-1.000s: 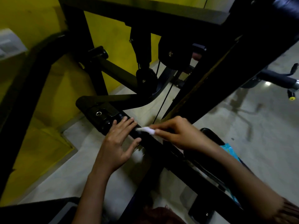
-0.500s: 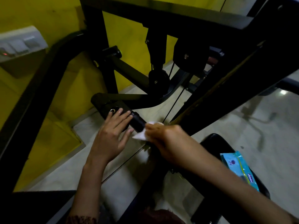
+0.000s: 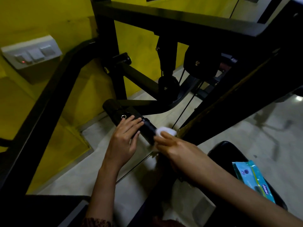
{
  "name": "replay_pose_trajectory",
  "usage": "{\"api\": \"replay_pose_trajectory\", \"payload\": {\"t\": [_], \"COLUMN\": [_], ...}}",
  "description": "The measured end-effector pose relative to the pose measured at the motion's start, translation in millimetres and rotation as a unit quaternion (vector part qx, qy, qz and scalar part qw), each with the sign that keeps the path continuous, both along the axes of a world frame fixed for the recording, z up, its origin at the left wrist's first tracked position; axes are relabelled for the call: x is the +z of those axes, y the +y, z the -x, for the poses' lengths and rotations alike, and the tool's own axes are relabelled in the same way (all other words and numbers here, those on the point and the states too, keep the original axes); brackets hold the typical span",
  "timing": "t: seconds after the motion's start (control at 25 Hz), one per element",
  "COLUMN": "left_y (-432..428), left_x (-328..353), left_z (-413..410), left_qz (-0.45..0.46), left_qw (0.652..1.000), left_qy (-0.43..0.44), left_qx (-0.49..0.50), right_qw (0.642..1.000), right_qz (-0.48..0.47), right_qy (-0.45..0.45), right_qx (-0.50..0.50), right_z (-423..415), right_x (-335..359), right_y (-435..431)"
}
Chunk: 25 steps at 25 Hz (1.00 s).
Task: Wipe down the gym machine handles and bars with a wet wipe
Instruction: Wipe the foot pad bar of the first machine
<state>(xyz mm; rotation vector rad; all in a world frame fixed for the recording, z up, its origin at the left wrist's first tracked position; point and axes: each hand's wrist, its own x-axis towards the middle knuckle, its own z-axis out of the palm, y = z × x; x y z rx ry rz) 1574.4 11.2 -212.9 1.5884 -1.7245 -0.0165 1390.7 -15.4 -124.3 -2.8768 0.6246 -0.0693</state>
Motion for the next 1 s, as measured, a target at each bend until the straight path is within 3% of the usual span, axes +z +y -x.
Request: {"api": "replay_pose_trajectory", "payload": {"t": [0.08,0.12,0.16,0.32,0.4,0.48,0.56,0.64,0.76,0.84,0.88,1.0], "left_y": [0,1,2,4,3,1,0,0,-1,-1,0,0], "left_x": [-1,-1,0,8,9,8,5,2,1,0,0,0], "left_z": [-1,-1,-1,-1,-3,-10,-16,-21,-23,-22,-22,-24], "left_qz": [-0.003,-0.005,-0.006,-0.012,-0.010,-0.015,-0.039,-0.050,-0.043,-0.038,-0.038,-0.054], "left_qw": [1.000,1.000,1.000,0.997,0.997,0.997,0.996,0.994,0.993,0.993,0.992,0.991], "left_qy": [0.001,0.003,0.010,0.072,0.073,0.066,0.077,0.095,0.107,0.113,0.117,0.124], "left_qx": [-0.005,-0.008,-0.013,-0.023,-0.004,0.027,0.038,0.027,0.024,0.024,0.025,0.021], "right_qw": [0.997,0.993,0.991,0.958,0.940,0.927,0.927,0.951,0.973,0.966,0.963,0.976], "right_qz": [0.037,-0.021,-0.087,-0.263,-0.265,-0.277,-0.293,-0.252,-0.196,-0.196,-0.204,-0.172], "right_qy": [0.066,0.113,0.100,-0.071,-0.163,-0.196,-0.157,-0.094,0.028,0.127,0.132,0.023], "right_qx": [-0.003,-0.028,-0.036,-0.089,-0.141,-0.161,-0.177,-0.151,-0.116,-0.109,-0.120,-0.130], "right_z": [-1,1,5,41,28,-5,-37,-44,-17,7,9,-22], "right_x": [-16,-16,-21,9,15,12,-4,-19,-12,-1,4,4], "right_y": [-8,-8,-7,-15,-40,-58,-64,-60,-58,-53,-51,-45]}}
